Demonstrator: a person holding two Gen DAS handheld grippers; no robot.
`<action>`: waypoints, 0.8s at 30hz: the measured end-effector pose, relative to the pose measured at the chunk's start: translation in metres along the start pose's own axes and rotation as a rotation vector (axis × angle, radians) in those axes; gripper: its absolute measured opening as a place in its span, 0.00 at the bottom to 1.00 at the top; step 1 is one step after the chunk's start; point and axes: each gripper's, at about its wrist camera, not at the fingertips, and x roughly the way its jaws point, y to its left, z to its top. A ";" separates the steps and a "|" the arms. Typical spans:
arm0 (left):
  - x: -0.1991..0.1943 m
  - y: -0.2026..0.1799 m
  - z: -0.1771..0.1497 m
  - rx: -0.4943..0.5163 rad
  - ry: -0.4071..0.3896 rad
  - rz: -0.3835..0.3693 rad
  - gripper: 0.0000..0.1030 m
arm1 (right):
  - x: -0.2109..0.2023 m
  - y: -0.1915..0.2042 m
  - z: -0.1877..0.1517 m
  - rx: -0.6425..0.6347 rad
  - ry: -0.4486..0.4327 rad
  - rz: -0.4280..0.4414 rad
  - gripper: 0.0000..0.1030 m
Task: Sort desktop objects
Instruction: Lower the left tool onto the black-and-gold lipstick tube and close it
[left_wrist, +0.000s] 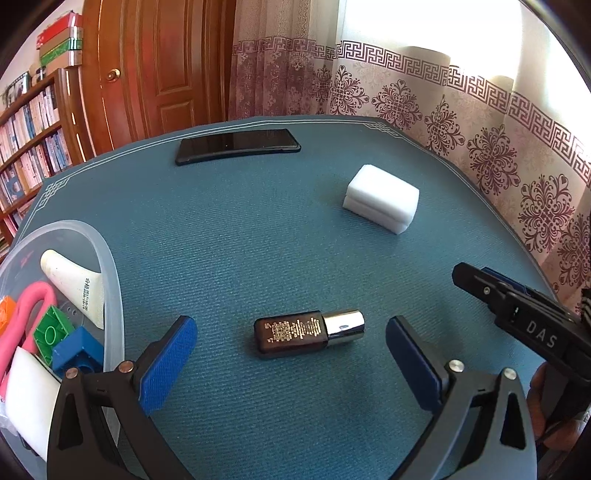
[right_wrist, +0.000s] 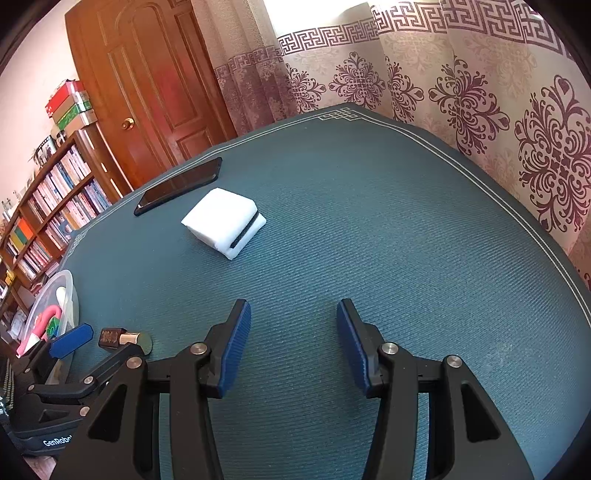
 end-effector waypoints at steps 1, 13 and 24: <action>0.001 -0.001 -0.001 0.007 -0.001 0.015 0.99 | 0.000 0.000 0.000 0.000 0.000 0.000 0.51; 0.000 0.000 -0.001 0.000 -0.032 0.079 0.87 | 0.001 0.002 0.001 -0.011 0.003 0.023 0.51; 0.005 -0.021 -0.004 0.072 -0.015 0.050 0.81 | 0.001 0.001 0.001 -0.010 0.004 0.024 0.51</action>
